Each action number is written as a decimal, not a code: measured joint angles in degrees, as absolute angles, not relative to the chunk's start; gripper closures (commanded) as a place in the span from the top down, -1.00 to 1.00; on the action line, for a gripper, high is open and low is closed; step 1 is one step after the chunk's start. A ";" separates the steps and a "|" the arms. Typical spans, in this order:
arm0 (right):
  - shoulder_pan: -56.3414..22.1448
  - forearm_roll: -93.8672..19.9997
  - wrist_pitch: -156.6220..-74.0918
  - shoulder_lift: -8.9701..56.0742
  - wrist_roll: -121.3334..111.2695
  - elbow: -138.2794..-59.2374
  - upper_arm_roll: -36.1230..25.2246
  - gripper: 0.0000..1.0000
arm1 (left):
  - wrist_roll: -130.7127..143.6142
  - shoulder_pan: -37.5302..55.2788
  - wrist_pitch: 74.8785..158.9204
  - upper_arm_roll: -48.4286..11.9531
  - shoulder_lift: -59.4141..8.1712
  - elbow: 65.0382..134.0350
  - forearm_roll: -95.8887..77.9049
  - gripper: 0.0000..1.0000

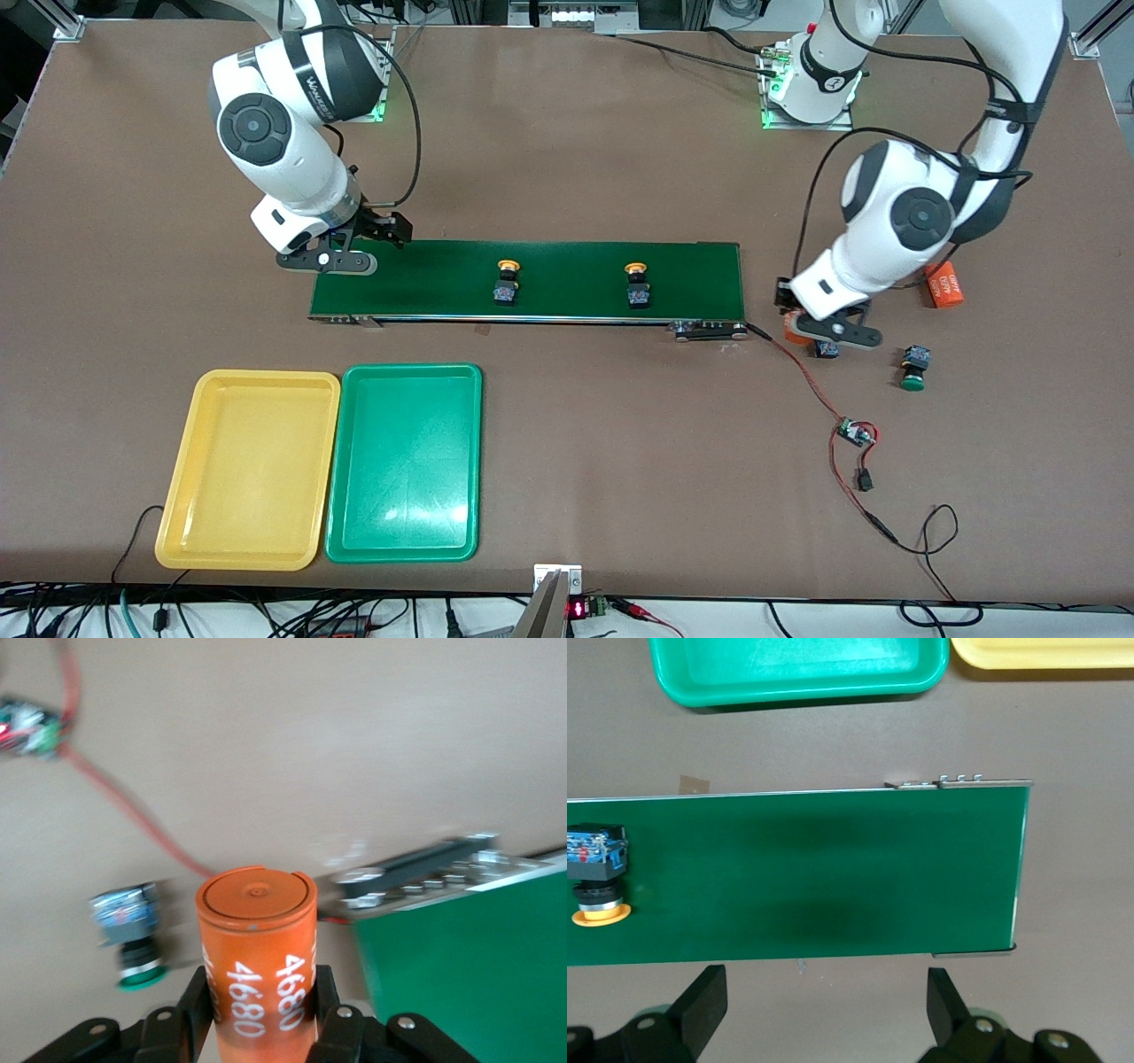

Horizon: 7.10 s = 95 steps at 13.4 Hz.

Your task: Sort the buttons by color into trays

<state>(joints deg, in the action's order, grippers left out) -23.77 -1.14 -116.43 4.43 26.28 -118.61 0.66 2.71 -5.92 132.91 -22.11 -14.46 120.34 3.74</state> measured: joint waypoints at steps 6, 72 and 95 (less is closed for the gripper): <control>-26.62 -3.69 -119.92 7.57 27.00 -118.56 0.67 1.00 | -29.14 -3.01 132.70 -27.42 -15.50 120.30 4.00 -1.00; -7.80 -2.99 -147.85 44.28 -16.01 -89.24 -10.74 0.33 | 2.64 -4.08 122.49 -15.21 -24.19 108.57 4.13 -1.00; -14.12 -3.18 -124.05 8.07 1.62 -117.40 -3.48 1.00 | 25.56 2.74 125.38 -18.22 -19.40 112.19 -0.89 1.00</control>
